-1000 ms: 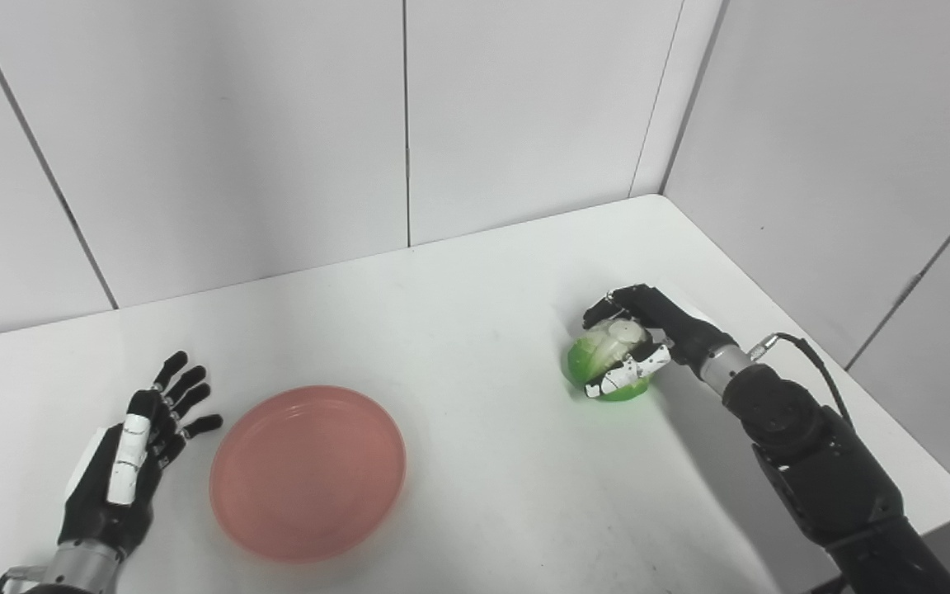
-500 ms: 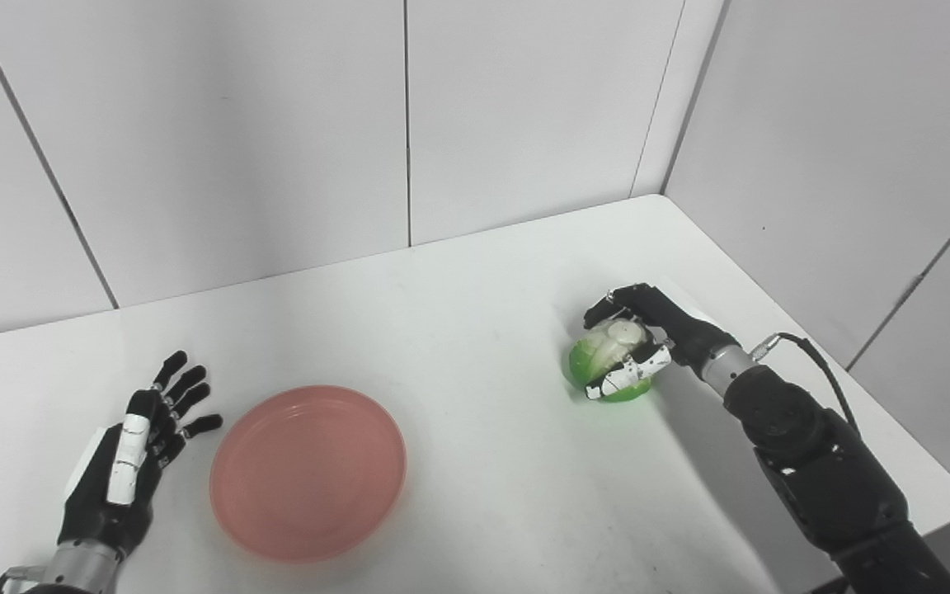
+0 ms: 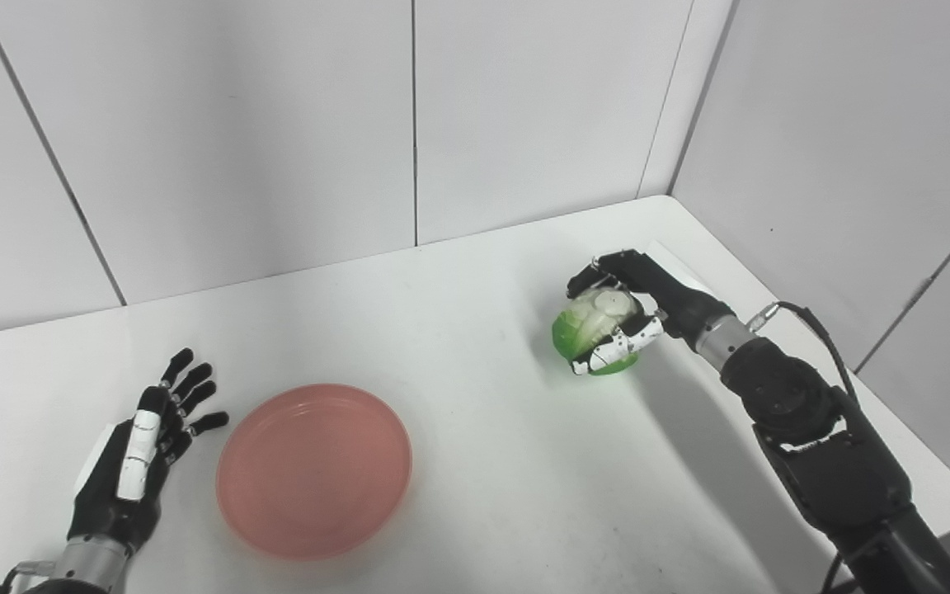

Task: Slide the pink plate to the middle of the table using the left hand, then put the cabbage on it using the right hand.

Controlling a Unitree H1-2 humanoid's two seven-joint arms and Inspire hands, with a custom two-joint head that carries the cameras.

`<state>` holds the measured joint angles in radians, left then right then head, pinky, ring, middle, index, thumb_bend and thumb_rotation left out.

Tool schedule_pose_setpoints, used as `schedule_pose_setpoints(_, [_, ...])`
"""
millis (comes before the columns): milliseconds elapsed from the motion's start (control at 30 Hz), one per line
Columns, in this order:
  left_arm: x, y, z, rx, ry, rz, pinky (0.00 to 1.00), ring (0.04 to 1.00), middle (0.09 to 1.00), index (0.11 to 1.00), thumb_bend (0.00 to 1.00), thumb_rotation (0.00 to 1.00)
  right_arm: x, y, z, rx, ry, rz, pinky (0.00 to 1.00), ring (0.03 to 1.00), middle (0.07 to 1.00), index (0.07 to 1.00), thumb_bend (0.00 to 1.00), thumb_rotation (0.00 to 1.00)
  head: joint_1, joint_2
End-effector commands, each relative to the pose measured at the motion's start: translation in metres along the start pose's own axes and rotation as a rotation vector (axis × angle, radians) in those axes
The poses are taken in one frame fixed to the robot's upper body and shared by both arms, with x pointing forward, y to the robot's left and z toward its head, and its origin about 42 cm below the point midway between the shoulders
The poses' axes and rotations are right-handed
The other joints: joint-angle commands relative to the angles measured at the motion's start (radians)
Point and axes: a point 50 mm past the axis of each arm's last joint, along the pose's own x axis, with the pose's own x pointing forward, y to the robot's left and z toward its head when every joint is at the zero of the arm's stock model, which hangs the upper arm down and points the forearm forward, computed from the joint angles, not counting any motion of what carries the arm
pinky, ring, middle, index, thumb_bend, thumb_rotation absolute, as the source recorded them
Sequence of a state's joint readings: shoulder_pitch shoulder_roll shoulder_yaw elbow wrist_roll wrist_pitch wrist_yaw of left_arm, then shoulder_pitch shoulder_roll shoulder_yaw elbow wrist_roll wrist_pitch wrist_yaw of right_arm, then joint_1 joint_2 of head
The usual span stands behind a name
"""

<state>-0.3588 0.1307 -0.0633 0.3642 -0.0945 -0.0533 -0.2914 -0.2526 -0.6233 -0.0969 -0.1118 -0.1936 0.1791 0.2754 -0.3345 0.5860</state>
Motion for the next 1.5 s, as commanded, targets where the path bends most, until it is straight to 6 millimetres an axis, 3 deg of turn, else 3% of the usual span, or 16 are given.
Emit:
schedule_pose_setpoints(0, [-0.011, 0.005, -0.016, 0.025, 0.1, 0.03, 0.92, 0.928, 0.936, 0.943, 0.83, 1.0, 0.007, -0.016, 0.023, -0.018, -0.069, -0.039, 0.47, 0.449, 0.468, 0.498, 0.53, 0.0, 0.003, 0.0])
schedule_pose_setpoints(100, [-0.01, 0.002, -0.016, 0.022, 0.098, 0.026, 0.93, 0.932, 0.939, 0.946, 0.82, 1.0, 0.013, -0.014, 0.033, -0.011, -0.117, -0.009, 0.48, 0.449, 0.466, 0.498, 0.53, 0.0, 0.025, -0.002])
schedule_pose_setpoints(200, [-0.008, -0.002, -0.018, 0.03, 0.093, 0.029, 0.9, 0.927, 0.936, 0.943, 0.83, 1.0, 0.021, -0.008, 0.041, 0.023, -0.152, 0.01, 0.42, 0.431, 0.464, 0.502, 0.53, 0.0, 0.039, -0.003])
schedule_pose_setpoints(400, [-0.004, -0.017, -0.014, -0.005, 0.093, 0.036, 0.91, 0.935, 0.943, 0.949, 0.82, 1.0, 0.038, 0.006, 0.06, 0.057, -0.213, 0.052, 0.4, 0.419, 0.463, 0.504, 0.53, 0.0, 0.103, -0.006])
schedule_pose_setpoints(667, [0.006, -0.044, -0.006, -0.017, 0.105, 0.037, 0.96, 0.961, 0.97, 0.977, 0.75, 1.0, 0.059, 0.035, 0.093, 0.082, -0.293, 0.141, 0.38, 0.418, 0.467, 0.501, 0.53, 0.0, 0.262, -0.014])
schedule_pose_setpoints(1100, [0.022, -0.065, -0.007, 0.028, 0.115, 0.027, 0.91, 0.937, 0.96, 0.975, 0.74, 1.0, 0.076, 0.086, 0.146, 0.15, -0.409, 0.288, 0.38, 0.42, 0.465, 0.504, 0.53, 0.0, 0.385, -0.006])
schedule_pose_setpoints(1467, [0.028, -0.075, -0.003, 0.026, 0.103, 0.016, 0.92, 0.946, 0.955, 0.965, 0.73, 1.0, 0.088, 0.129, 0.144, 0.126, -0.428, 0.359, 0.39, 0.427, 0.467, 0.497, 0.53, 0.0, 0.435, 0.005])
